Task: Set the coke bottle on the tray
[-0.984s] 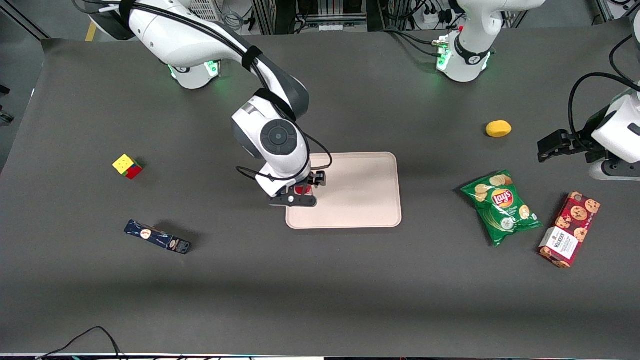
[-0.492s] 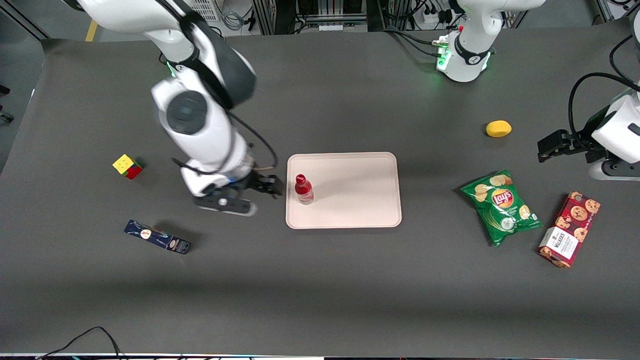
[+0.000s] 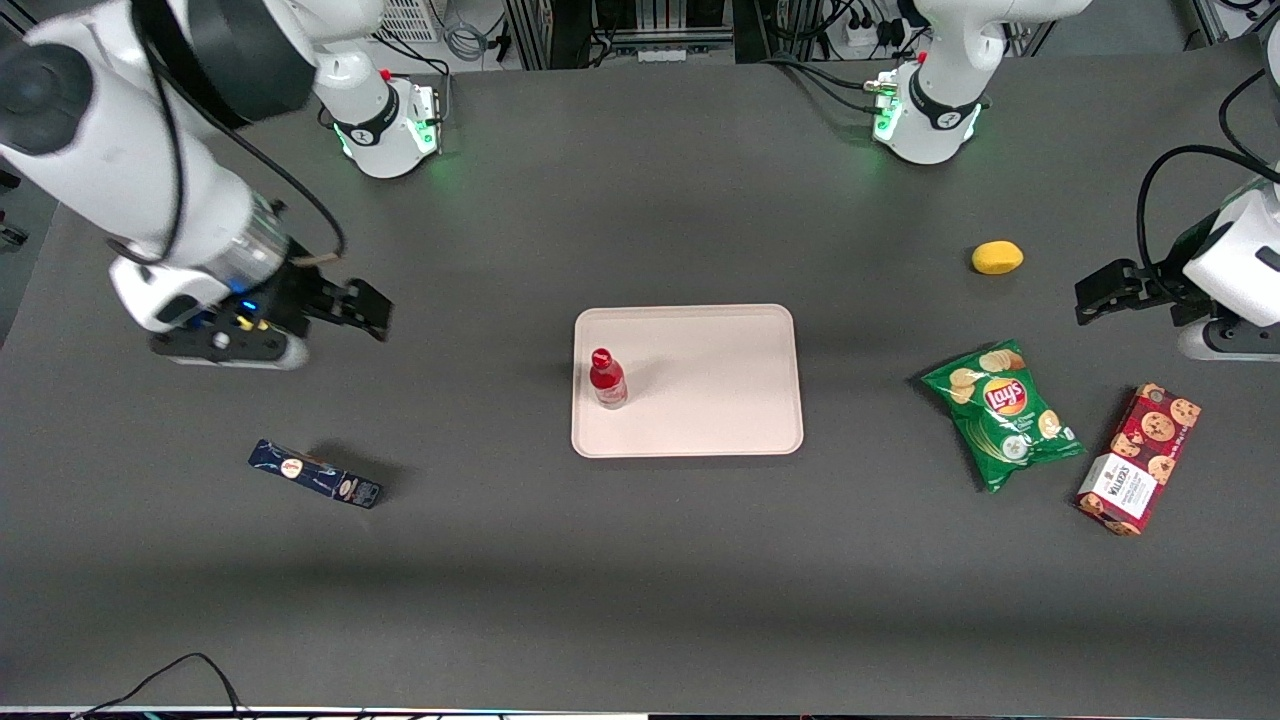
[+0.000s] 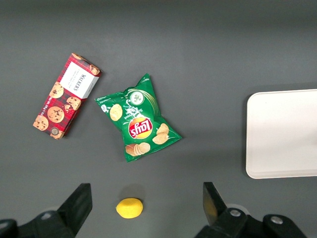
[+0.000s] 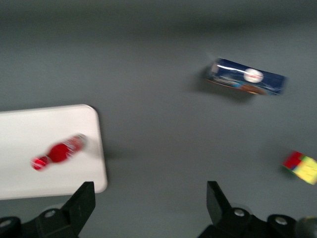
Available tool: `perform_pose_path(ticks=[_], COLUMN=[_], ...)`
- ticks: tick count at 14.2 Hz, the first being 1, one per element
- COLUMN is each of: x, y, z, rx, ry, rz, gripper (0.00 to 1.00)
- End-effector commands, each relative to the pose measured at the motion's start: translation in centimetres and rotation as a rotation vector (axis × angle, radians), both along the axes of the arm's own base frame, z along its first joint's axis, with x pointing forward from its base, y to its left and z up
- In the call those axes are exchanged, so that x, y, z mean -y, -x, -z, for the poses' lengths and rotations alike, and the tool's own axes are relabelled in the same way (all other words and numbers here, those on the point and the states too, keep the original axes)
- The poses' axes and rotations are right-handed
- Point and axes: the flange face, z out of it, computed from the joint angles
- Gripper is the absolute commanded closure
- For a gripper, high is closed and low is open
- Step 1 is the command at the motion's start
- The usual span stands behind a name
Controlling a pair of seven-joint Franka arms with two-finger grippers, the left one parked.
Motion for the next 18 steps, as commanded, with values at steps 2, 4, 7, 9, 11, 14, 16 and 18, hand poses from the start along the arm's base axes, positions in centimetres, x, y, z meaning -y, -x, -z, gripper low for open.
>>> perform_pose_path(ticks=[2, 4, 7, 9, 11, 14, 16, 18], x=[8.3, 11.4, 14.2, 17.6, 19.9, 21.3, 21.3, 21.3], y=[4.7, 5.4, 5.5, 5.4, 5.6, 5.5, 5.6, 5.6], z=[0.1, 1.7, 2.4, 2.1, 1.2, 0.2, -0.1, 0.0], rx=[-0.030, -0.010, 0.011, 0.016, 0.032, 0.041, 0.029, 0.026], ry=[0.015, 0.010, 0.002, -0.010, -0.016, -0.011, -0.007, -0.007], rz=[-0.053, -0.088, -0.080, -0.021, 0.005, -0.015, -0.022, -0.024], gripper=[0.00, 0.00, 0.00, 0.00, 0.00, 0.00, 0.00, 0.00])
